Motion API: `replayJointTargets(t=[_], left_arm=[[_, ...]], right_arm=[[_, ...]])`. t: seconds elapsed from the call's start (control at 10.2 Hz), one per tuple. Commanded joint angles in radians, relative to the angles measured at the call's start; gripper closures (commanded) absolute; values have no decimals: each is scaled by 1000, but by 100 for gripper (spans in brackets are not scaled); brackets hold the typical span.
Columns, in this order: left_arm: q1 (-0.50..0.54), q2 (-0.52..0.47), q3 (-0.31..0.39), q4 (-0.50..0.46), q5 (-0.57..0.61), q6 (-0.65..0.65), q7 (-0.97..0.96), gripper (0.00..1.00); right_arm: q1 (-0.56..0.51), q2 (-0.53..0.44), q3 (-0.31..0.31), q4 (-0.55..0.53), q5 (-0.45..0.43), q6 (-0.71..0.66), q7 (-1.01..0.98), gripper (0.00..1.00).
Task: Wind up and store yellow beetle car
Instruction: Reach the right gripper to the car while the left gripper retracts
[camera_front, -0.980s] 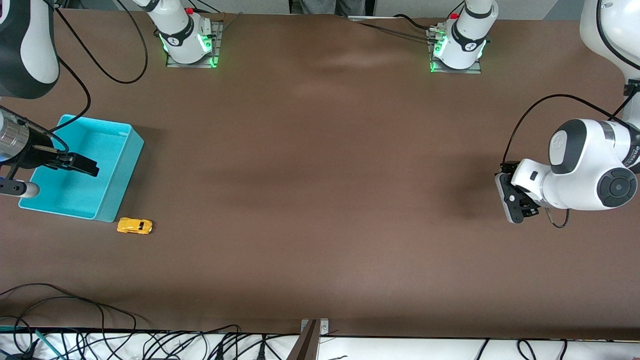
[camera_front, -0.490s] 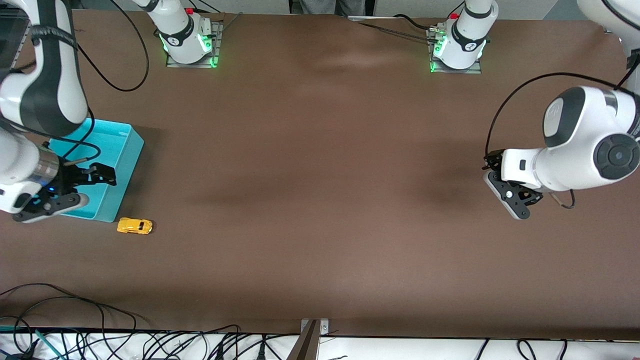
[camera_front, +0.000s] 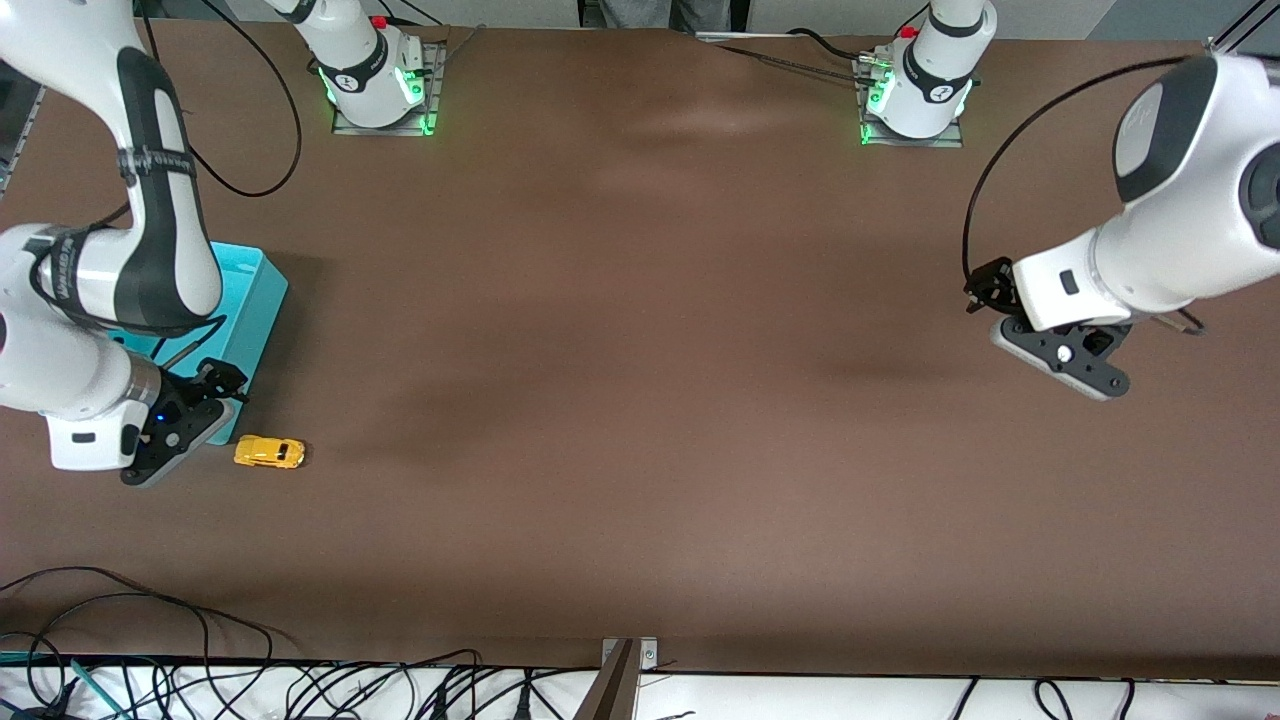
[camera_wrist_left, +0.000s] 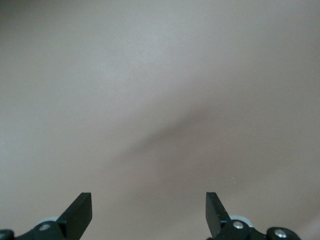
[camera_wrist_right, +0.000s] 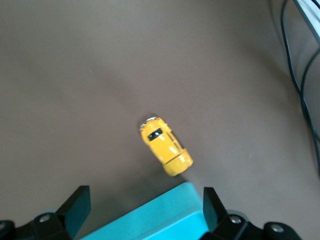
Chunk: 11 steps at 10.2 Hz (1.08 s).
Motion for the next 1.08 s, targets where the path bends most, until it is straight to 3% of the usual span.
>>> replayJointTargets(t=[0.0, 0.2, 0.39, 0.59, 0.98], left_arm=[[-158, -95, 214, -38, -1, 8, -58, 0], [-168, -126, 313, -48, -201, 8, -72, 0], [-182, -190, 323, -88, -178, 8, -197, 0], [-218, -207, 323, -87, -78, 8, -215, 0], [-218, -209, 324, -79, -87, 0, -216, 0]], right_arm=[[-31, 87, 3, 11, 6, 104, -256, 0], [-48, 131, 5, 10, 15, 149, -375, 0], [-51, 161, 6, 7, 16, 153, -438, 0], [-50, 173, 17, 0, 20, 152, -455, 0], [-50, 202, 28, -17, 20, 185, -467, 0]])
